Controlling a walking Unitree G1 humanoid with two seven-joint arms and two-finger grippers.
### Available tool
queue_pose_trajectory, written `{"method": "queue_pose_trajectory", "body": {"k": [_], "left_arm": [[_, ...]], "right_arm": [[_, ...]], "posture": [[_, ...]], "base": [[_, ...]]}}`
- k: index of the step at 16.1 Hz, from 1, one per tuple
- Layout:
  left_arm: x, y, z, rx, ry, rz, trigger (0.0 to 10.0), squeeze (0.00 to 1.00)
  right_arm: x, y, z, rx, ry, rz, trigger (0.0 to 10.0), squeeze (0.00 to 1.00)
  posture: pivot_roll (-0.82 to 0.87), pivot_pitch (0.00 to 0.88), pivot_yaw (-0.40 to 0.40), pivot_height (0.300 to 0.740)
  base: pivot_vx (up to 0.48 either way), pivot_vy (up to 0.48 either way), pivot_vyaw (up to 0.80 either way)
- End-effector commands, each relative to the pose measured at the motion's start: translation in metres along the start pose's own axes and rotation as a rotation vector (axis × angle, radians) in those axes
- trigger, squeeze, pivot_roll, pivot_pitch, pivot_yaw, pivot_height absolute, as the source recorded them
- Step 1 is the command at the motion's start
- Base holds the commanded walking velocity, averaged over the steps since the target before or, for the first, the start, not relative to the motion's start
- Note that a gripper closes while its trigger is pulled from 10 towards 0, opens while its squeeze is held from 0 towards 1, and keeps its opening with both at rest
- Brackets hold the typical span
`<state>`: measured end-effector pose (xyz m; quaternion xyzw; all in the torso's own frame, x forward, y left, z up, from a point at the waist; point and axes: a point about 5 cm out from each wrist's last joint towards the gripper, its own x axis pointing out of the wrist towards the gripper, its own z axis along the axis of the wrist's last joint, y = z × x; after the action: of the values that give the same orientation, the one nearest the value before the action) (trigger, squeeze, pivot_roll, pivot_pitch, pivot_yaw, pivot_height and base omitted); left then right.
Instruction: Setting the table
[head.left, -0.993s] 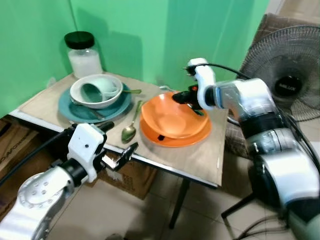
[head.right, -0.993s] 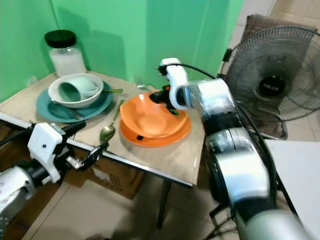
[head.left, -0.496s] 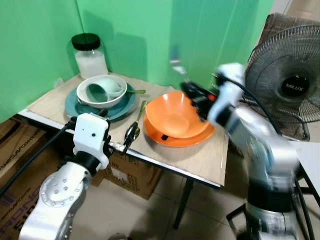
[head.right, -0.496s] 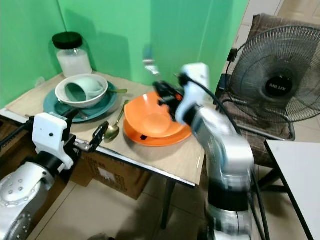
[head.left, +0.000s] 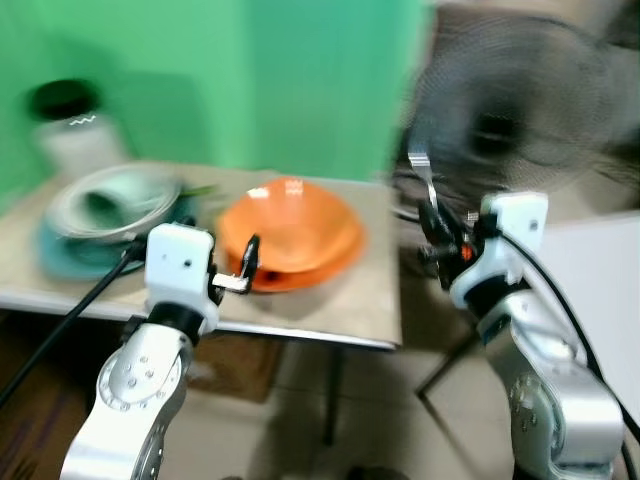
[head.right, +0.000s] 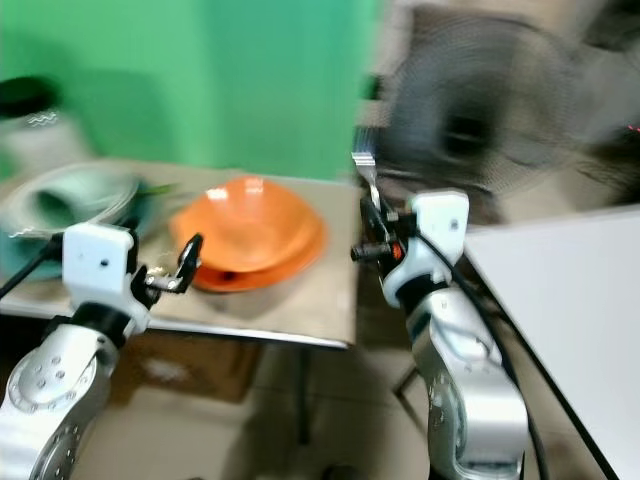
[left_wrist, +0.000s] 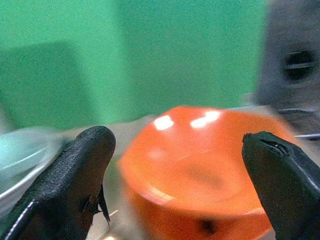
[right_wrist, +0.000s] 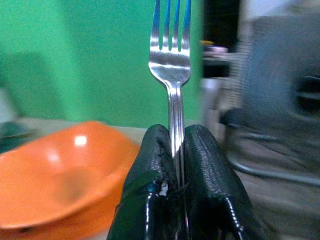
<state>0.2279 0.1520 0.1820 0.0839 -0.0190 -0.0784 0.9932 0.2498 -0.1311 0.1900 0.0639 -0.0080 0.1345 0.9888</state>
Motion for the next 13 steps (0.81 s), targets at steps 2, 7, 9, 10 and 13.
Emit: {"method": "queue_pose_trajectory", "body": {"k": [2, 7, 9, 10, 13], "left_arm": [[0.012, 0.000, 0.007, -0.012, -0.027, -0.040, 10.0, 0.00], [0.010, -0.005, 0.002, -0.027, -0.016, -0.018, 10.0, 0.00], [0.009, -0.005, -0.007, -0.069, 0.036, 0.011, 10.0, 0.00], [0.007, -0.006, -0.009, -0.083, 0.050, 0.016, 10.0, 0.00], [0.006, -0.004, -0.008, -0.102, 0.045, 0.028, 10.0, 0.00]], "right_arm": [[-0.008, 0.004, 0.014, -0.063, -0.065, -0.046, 10.0, 0.00], [-0.012, -0.002, 0.006, 0.002, -0.011, -0.118, 10.0, 0.00], [-0.005, -0.007, 0.007, -0.049, -0.055, -0.187, 10.0, 0.00], [-0.003, -0.007, 0.005, -0.042, -0.040, -0.171, 10.0, 0.00], [0.001, 0.000, -0.010, 0.046, 0.089, -0.088, 10.0, 0.00]], "posture": [[-0.09, 0.032, 0.021, 0.740], [-0.10, 0.000, 0.002, 0.740], [-0.08, 0.000, -0.012, 0.740], [-0.08, 0.000, -0.020, 0.740], [-0.06, 0.000, -0.027, 0.740]], "base": [[0.000, 0.000, -0.80], [0.000, 0.000, -0.80], [0.000, 0.000, -0.78], [0.000, 0.000, -0.79], [0.000, 0.000, -0.79]]}}
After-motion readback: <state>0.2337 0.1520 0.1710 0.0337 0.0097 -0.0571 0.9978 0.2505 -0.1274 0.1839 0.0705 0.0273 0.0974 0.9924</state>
